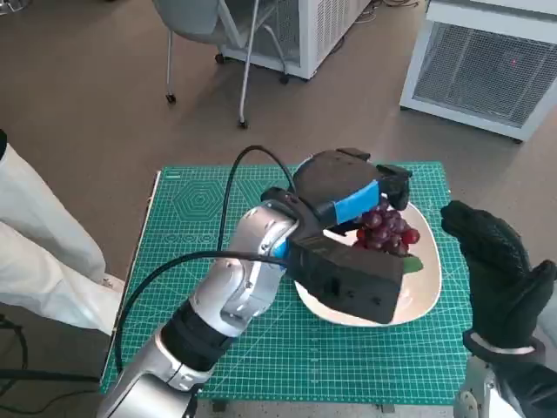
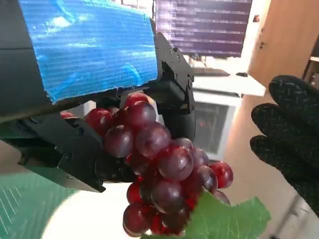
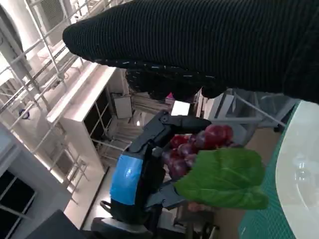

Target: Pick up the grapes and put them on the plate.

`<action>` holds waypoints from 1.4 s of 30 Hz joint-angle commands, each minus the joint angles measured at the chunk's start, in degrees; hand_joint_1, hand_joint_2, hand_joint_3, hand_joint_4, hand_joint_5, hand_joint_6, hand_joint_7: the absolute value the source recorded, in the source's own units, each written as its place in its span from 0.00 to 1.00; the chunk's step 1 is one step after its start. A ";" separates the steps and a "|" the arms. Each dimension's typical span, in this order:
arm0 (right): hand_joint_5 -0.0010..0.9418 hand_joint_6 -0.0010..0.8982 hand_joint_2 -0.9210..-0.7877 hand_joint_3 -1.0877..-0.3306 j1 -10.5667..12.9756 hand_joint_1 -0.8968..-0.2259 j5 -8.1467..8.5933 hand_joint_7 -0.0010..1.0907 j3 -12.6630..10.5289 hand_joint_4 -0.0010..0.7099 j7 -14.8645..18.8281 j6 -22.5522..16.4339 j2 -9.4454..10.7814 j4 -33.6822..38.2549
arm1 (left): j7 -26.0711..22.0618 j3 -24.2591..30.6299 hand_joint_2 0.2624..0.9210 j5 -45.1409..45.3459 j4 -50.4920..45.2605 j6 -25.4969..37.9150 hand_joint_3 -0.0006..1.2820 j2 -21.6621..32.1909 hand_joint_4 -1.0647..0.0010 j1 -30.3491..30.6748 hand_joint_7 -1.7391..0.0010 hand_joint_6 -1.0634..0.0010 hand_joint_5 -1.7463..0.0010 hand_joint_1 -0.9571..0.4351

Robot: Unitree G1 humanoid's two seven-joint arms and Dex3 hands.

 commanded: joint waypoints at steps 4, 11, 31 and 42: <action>0.00 0.32 0.00 0.72 1.30 0.67 -0.74 0.66 0.07 0.92 -0.80 0.32 0.28 -0.04 | -4.28 0.36 0.67 -3.04 0.97 2.49 0.32 -0.72 0.53 -1.51 0.91 0.62 0.38 0.81; 0.00 0.32 0.00 0.72 1.31 0.66 -0.66 0.66 0.26 0.92 -0.85 0.65 0.36 -0.17 | -3.88 -1.22 0.83 -0.89 0.35 1.69 0.06 0.79 0.84 -0.64 0.99 0.69 0.94 0.48; 0.00 0.32 0.00 0.71 1.87 0.67 -0.78 0.66 1.09 0.92 -0.63 1.58 0.30 -1.33 | 0.15 5.95 0.96 -9.45 -0.65 -2.90 0.01 2.96 0.93 6.15 1.00 0.77 1.00 0.36; 0.00 0.31 0.00 0.71 2.86 0.67 -1.00 0.67 1.65 0.92 -1.33 3.21 0.39 -4.24 | 5.49 15.55 1.00 -17.77 -1.45 -10.88 0.04 7.22 0.86 13.34 0.98 0.70 0.99 0.33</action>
